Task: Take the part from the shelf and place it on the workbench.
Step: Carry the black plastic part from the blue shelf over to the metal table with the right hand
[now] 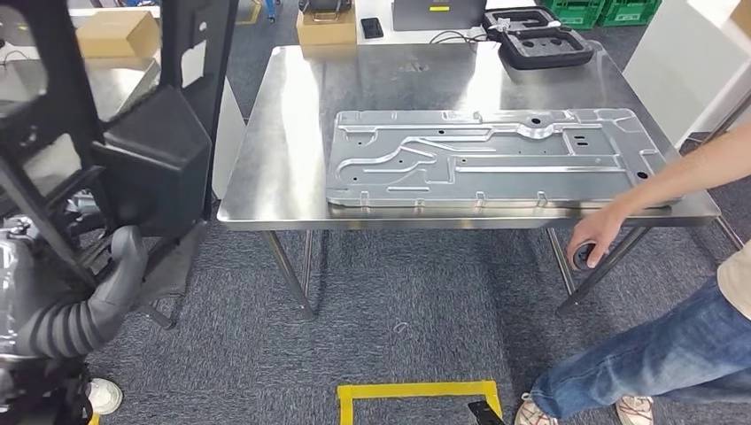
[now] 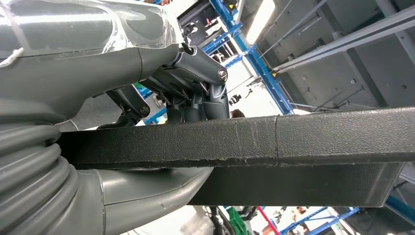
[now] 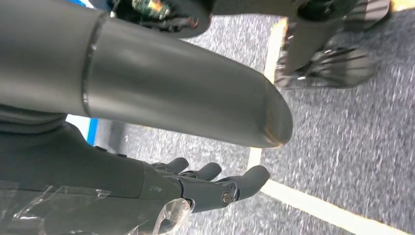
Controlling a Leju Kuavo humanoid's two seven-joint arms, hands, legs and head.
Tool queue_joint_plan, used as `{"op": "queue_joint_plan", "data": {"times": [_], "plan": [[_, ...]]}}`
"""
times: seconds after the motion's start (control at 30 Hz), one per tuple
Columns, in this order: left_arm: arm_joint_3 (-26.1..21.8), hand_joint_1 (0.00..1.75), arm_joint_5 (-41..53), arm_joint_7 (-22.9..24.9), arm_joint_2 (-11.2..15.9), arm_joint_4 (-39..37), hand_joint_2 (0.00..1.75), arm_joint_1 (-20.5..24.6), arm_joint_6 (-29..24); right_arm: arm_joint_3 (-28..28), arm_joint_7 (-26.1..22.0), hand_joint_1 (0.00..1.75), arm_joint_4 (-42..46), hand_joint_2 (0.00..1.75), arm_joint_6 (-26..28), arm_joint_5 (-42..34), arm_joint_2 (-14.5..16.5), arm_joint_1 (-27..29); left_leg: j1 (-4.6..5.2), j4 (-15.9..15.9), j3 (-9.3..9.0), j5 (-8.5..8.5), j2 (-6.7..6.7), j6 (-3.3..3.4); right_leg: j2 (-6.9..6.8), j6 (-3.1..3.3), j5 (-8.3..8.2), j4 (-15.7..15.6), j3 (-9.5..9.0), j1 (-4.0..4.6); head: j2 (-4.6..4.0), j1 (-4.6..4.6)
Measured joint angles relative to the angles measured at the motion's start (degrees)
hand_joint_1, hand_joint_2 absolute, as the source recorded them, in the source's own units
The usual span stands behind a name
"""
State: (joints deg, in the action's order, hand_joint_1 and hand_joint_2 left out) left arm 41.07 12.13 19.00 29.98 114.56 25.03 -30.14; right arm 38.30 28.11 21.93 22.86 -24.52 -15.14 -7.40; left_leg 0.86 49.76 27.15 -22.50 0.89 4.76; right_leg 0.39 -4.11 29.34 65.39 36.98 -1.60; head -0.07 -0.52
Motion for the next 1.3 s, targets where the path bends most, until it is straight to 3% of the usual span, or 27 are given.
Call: {"op": "queue_joint_plan", "data": {"times": [0.03, 0.1, 0.2, 0.27, 0.3, 0.4, 0.43, 0.47, 0.5, 0.6, 0.63, 0.7, 0.77, 0.8, 0.9, 0.93, 0.97, 1.0, 1.07, 1.13, 1.17, 1.23, 1.3], "plan": [[0.02, 1.75, 0.0, 0.01, 0.0, -0.01, 1.75, -0.06, 0.0, 0.07, 0.0, 0.0, 0.03, 0.0, -0.01, -0.01, 0.03, 0.16, -0.21, 0.37, -0.33, -0.66, 0.12, -0.51, -0.02, -0.5, -2.99, -4.41, -1.4, -0.34, 0.0, 0.02], [0.0, 1.75, -0.01, 0.0, -0.01, -0.01, 1.75, -0.11, 0.0, 0.19, -0.01, 0.0, 0.2, 0.0, -0.07, -0.02, 0.31, 0.38, -0.38, 1.48, -0.53, -2.18, 0.22, -1.35, -0.37, -0.72, -6.18, -10.41, -3.34, -0.78, 0.0, 0.15], [-0.04, 1.75, -0.02, 0.0, -0.03, -0.05, 1.75, -0.06, 0.02, 0.3, 0.0, 0.0, 0.46, 0.0, -0.07, -0.03, 0.46, 0.38, -0.26, 2.56, -0.52, -3.73, 0.2, -2.03, -0.78, 0.8, -6.35, -10.89, -3.71, -0.87, -0.01, 0.12], [-0.09, 1.75, 0.03, -0.01, -0.03, -0.07, 1.75, 0.04, 0.02, 0.33, 0.0, 0.0, 0.66, 0.0, -0.06, 0.0, 0.5, 0.37, -0.44, 5.35, 0.34, -4.51, -0.07, -2.65, -0.77, 1.4, -6.2, -10.88, -4.32, -0.94, -0.01, -0.03], [-0.12, 1.75, 0.03, -0.01, -0.03, -0.07, 1.75, 0.1, 0.02, 0.34, 0.0, 0.0, 0.75, 0.0, -0.07, 0.02, 0.51, 0.36, -0.51, 8.25, 1.89, -5.22, -0.24, -3.03, -0.75, 1.56, -6.01, -10.89, -4.63, -0.95, 0.0, -0.08], [-0.09, 1.75, 0.02, 0.0, -0.03, -0.07, 1.75, -0.04, 0.03, 0.34, 0.0, 0.0, 0.8, 0.0, -0.52, 0.01, 0.49, 0.37, -0.69, 19.63, 9.49, -9.37, -0.51, -3.6, -0.69, 1.84, -5.02, -10.92, -5.43, -0.75, 0.0, -0.16], [-0.07, 1.75, 0.02, 0.0, -0.03, -0.07, 1.75, -0.14, 0.03, 0.35, 0.0, 0.0, 0.8, 0.0, -0.77, -0.02, 0.51, 0.39, -0.64, 21.16, 11.21, -10.08, -0.52, -3.42, -0.64, 1.91, -4.59, -10.92, -5.88, -0.58, 0.0, -0.16], [-0.06, 1.75, 0.02, 0.0, -0.03, -0.07, 1.75, -0.21, 0.04, 0.37, 0.0, 0.0, 0.8, 0.0, -0.97, -0.04, 0.57, 0.41, -0.48, 20.41, 11.79, -9.58, -0.52, -3.0, -0.6, 1.98, -4.14, -10.95, -6.49, -0.32, 0.0, -0.17], [-0.06, 1.75, 0.03, 0.0, -0.03, -0.07, 1.75, -0.23, 0.04, 0.38, 0.0, 0.0, 0.8, 0.0, -1.08, -0.04, 0.66, 0.43, -0.16, 17.53, 11.29, -7.72, -0.52, -2.22, -0.57, 2.06, -3.67, -11.04, -7.24, 0.01, 0.0, -0.17], [-0.23, 1.75, 0.05, -0.01, 0.05, -0.06, 1.75, -0.26, 0.01, 0.42, -0.01, 0.0, 0.81, 0.0, -1.26, -0.05, 1.6, 0.29, 1.99, 5.24, 7.55, 0.64, 0.12, 1.46, -0.42, 2.26, -2.56, -12.03, -9.5, 0.67, 0.0, -0.1], [-0.39, 1.75, 0.06, 0.0, 0.14, -0.05, 1.75, -0.26, 0.02, 0.42, -0.01, 0.0, 0.83, 0.0, -1.38, -0.05, 1.9, 0.1, 2.6, 2.89, 6.75, 2.08, 0.5, 2.22, -0.33, 2.26, -2.35, -12.6, -10.12, 0.75, 0.0, -0.08], [-0.68, 1.75, 0.06, 0.0, 0.26, -0.04, 1.75, -0.32, 0.04, 0.44, -0.01, 0.0, 0.86, 0.0, -1.79, -0.01, 2.1, -0.27, 2.73, 0.99, 5.45, 2.53, 1.07, 2.69, -0.14, 2.1, -2.63, -12.94, -11.1, 0.94, 0.0, -0.09], [-0.9, 1.75, 0.08, 0.0, 0.27, -0.03, 1.75, -0.36, 0.06, 0.48, 0.0, 0.0, 0.86, 0.0, -2.1, 0.13, 2.18, -0.42, 2.28, 0.0, 3.68, 2.78, 1.0, 2.62, -0.11, 1.84, -2.31, -11.11, -11.05, 1.08, -0.01, -0.07], [-0.97, 1.75, 0.08, 0.0, 0.27, -0.03, 1.75, -0.35, 0.06, 0.5, 0.0, 0.0, 0.86, 0.0, -2.15, 0.21, 2.25, -0.46, 2.08, -0.17, 2.93, 2.75, 0.94, 2.6, -0.11, 1.71, -1.34, -8.68, -9.97, 1.12, -0.01, -0.04], [-1.02, 1.75, 0.06, 0.01, 0.27, -0.03, 1.75, -0.52, 0.09, 0.7, -0.01, 0.0, 0.86, 0.0, -2.15, 0.38, 2.41, -0.53, 1.89, -0.22, 1.9, 1.88, 0.87, 2.53, -0.1, 1.25, 3.35, 2.87, -2.59, 1.05, 0.0, 0.04], [-1.01, 1.75, 0.04, 0.01, 0.27, -0.03, 1.75, -0.63, 0.1, 0.79, -0.01, 0.0, 0.86, 0.0, -2.16, 0.4, 2.44, -0.52, 1.88, -0.21, 1.47, 1.41, 0.92, 2.4, -0.11, 1.07, 4.37, 4.93, -0.57, 1.0, 0.0, 0.05], [-1.0, 1.75, 0.04, 0.02, 0.27, -0.03, 1.75, -0.74, 0.11, 0.87, 0.0, 0.0, 0.86, 0.0, -2.16, 0.39, 2.45, -0.51, 1.84, -0.2, 0.89, 0.87, 0.99, 2.22, -0.12, 0.89, 4.37, 4.91, 0.5, 0.96, 0.0, 0.07], [-0.99, 1.75, 0.04, 0.01, 0.27, -0.03, 1.75, -0.83, 0.11, 0.92, 0.0, 0.0, 0.86, 0.0, -2.16, 0.39, 2.46, -0.48, 1.78, -0.15, 0.17, 0.26, 1.05, 2.0, -0.13, 0.75, 2.97, 2.61, 0.43, 0.91, 0.0, 0.08], [-1.0, 1.75, 0.04, 0.01, 0.27, -0.03, 1.75, -0.95, 0.11, 1.01, 0.0, 0.0, 0.86, 0.0, -2.17, 0.39, 2.57, -0.42, 1.77, 0.14, -1.12, -1.19, 1.1, 1.39, -0.16, 0.4, -3.21, -5.61, -1.41, 0.72, -0.01, 0.1], [-1.03, 1.75, 0.03, 0.02, 0.27, -0.02, 1.75, -0.99, 0.14, 1.13, -0.01, 0.0, 0.84, 0.0, -2.26, 0.4, 2.89, -0.48, 1.95, 0.66, -1.42, -2.66, 1.06, 0.84, -0.3, 0.82, -7.42, -11.21, -2.67, 0.58, -0.01, 0.05], [-1.07, 1.75, 0.04, 0.02, 0.28, -0.02, 1.75, -0.99, 0.16, 1.19, -0.01, 0.0, 0.82, 0.0, -2.32, 0.41, 3.1, -0.54, 2.05, 0.98, -1.38, -3.2, 1.04, 0.65, -0.38, 1.23, -8.11, -12.08, -2.73, 0.55, -0.01, 0.0], [-1.2, 1.75, 0.05, 0.02, 0.32, -0.01, 1.75, -0.95, 0.2, 1.3, 0.0, 0.0, 0.83, 0.0, -2.55, 0.42, 3.48, -0.72, 2.04, 1.57, -1.64, -4.06, 0.97, 0.4, -0.44, 2.04, -7.72, -12.01, -3.07, 0.4, 0.0, -0.11], [-1.33, 1.75, 0.09, -0.03, 0.42, 0.0, 1.75, -0.88, 0.2, 1.38, 0.0, 0.0, 0.85, 0.0, -2.86, 0.4, 3.78, -0.7, 1.72, 5.24, -0.29, -4.82, 0.58, -0.44, -0.46, 2.49, -7.21, -12.03, -3.98, 0.07, 0.0, -0.25]]}}
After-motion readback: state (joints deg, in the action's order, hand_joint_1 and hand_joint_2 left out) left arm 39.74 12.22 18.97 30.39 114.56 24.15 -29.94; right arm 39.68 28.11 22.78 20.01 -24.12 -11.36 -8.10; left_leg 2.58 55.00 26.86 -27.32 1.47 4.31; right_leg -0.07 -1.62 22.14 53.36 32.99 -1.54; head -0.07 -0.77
